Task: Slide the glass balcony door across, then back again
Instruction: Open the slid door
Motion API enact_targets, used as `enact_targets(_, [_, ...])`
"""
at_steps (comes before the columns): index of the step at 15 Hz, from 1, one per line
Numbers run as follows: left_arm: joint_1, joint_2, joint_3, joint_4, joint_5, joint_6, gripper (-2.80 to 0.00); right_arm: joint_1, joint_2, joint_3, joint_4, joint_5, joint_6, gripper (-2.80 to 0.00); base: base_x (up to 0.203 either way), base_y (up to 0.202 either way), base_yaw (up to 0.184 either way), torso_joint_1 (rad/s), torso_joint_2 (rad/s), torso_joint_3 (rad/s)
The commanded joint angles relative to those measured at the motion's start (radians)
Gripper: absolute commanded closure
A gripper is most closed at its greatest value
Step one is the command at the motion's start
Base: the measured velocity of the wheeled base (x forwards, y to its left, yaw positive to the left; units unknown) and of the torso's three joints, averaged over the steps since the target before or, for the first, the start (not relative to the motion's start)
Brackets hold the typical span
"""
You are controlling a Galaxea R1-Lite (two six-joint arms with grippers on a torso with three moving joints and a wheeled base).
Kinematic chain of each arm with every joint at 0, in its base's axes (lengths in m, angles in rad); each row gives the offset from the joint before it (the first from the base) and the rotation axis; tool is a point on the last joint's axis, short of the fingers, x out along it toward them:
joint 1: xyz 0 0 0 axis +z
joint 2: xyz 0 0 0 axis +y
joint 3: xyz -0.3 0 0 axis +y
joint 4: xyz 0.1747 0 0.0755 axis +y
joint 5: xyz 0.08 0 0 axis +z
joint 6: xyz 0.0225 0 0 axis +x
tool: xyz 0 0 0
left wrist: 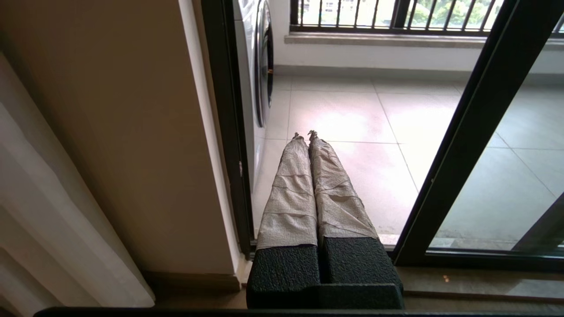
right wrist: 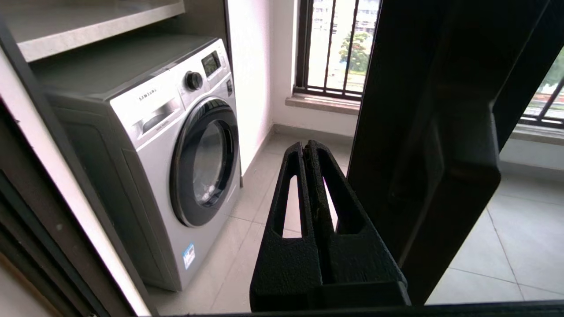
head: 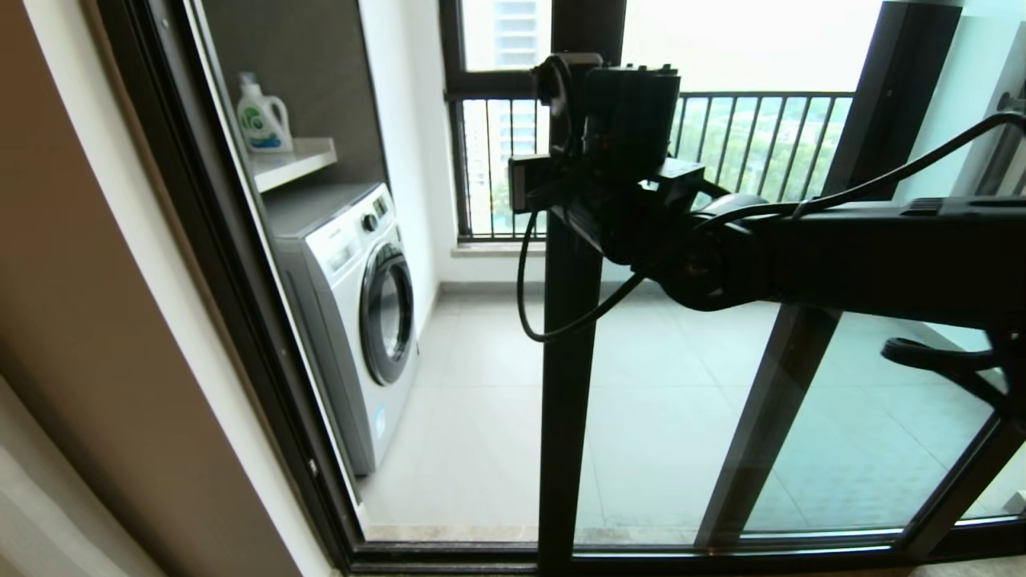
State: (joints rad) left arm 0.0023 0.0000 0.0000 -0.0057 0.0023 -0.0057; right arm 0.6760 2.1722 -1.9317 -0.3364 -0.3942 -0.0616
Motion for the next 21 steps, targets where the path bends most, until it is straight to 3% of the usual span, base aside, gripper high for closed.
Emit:
enact_targets(1, [0.000,0.003,0.000,0.000,0.001,0.000,0.00,-0.031,0.095,-0.032,-0.010,-0.012,-0.009,0.00,0.000,0.000,0.000,0.000,0.00,0.000])
enact_targets(9, [0.000,0.003,0.000,0.000,0.000,0.000,0.00,-0.155,0.080,-0.030,-0.078,-0.014,-0.010,0.00,0.000,0.000,0.000,0.000,0.00,0.000])
enact_targets(19, [0.001,0.003,0.000,0.000,0.001,0.000,0.00,-0.212,0.033,-0.004,-0.101,-0.037,-0.009,0.00,0.000,0.000,0.000,0.000,0.00,0.000])
enact_targets(21, [0.001,0.003,0.000,0.000,0.001,0.000,0.00,-0.231,-0.007,0.053,-0.101,-0.036,-0.009,0.00,0.000,0.000,0.000,0.000,0.00,0.000])
